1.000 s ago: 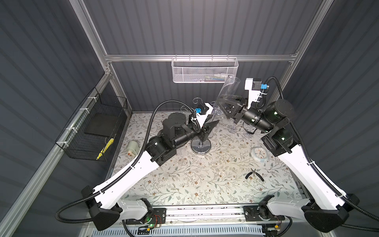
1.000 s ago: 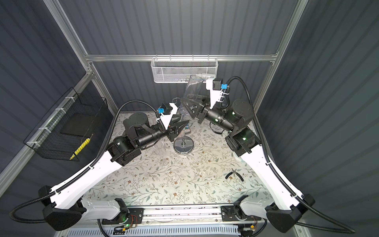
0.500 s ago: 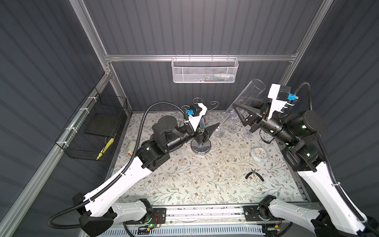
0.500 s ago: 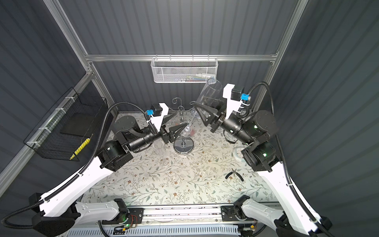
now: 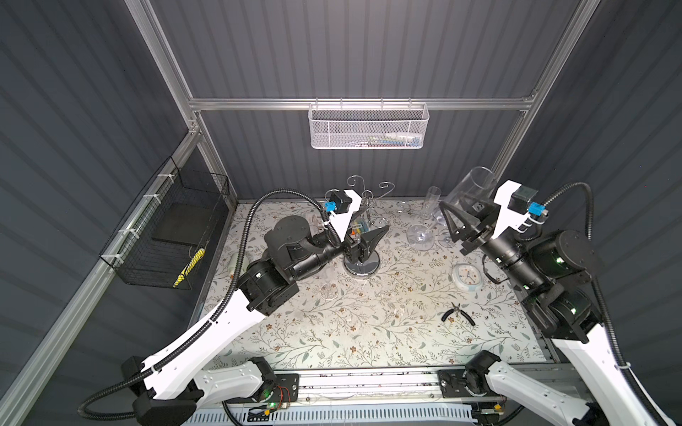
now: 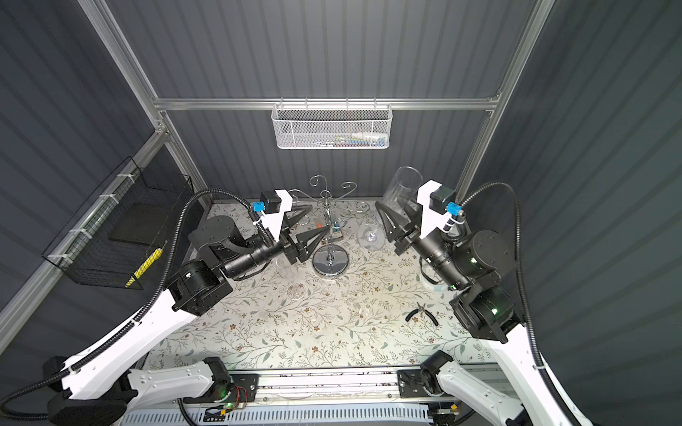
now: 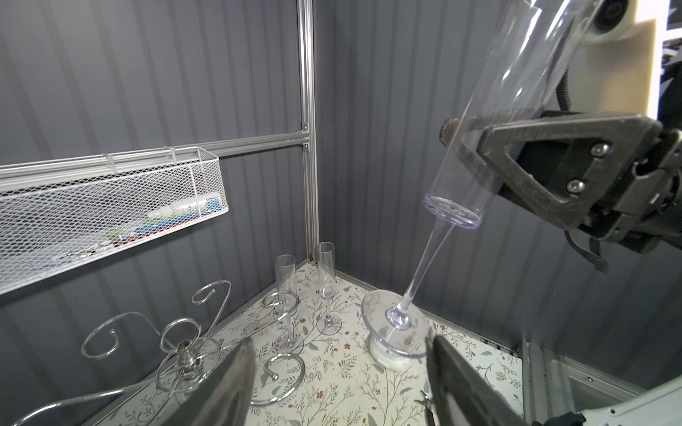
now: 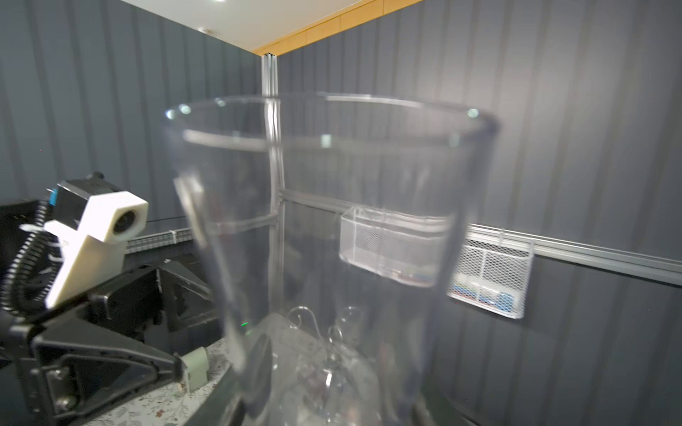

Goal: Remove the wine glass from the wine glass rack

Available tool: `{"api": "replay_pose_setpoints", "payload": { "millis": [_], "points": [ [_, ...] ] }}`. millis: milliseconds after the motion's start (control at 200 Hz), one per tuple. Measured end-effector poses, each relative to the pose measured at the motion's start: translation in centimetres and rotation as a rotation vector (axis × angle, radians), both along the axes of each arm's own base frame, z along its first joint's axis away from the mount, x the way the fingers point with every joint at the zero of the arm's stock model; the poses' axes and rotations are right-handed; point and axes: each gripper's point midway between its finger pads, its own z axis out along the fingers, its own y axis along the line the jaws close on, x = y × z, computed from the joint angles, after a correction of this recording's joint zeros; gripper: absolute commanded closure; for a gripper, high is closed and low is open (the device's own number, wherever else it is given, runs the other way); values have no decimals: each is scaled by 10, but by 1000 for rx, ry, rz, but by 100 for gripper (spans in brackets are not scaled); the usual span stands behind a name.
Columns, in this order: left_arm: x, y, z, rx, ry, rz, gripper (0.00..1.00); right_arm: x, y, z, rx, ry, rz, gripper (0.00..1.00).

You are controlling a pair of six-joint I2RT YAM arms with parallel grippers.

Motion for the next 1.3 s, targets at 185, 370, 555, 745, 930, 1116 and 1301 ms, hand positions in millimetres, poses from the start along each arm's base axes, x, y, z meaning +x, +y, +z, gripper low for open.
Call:
{"api": "replay_pose_setpoints", "payload": {
  "millis": [185,370,555,745,930,1116,1301],
  "points": [
    [-3,23,5,-51,9,65,25,17,-24,-42,-61,22,-151,57],
    [-8,50,8,-102,14,142,25,51,-48,-98,-95,94,-272,58],
    [-7,75,5,-129,26,230,25,92,-67,-168,-113,183,-349,57],
    [-12,103,1,-161,35,308,23,131,-72,-230,-125,248,-370,57],
    [-13,121,-2,-179,49,368,23,168,-72,-276,-111,276,-372,56],
    [-13,129,-7,-180,58,404,23,196,-63,-313,-100,286,-348,57],
    [-10,132,-9,-179,64,423,23,211,-59,-331,-89,278,-335,57]
  ]
}}
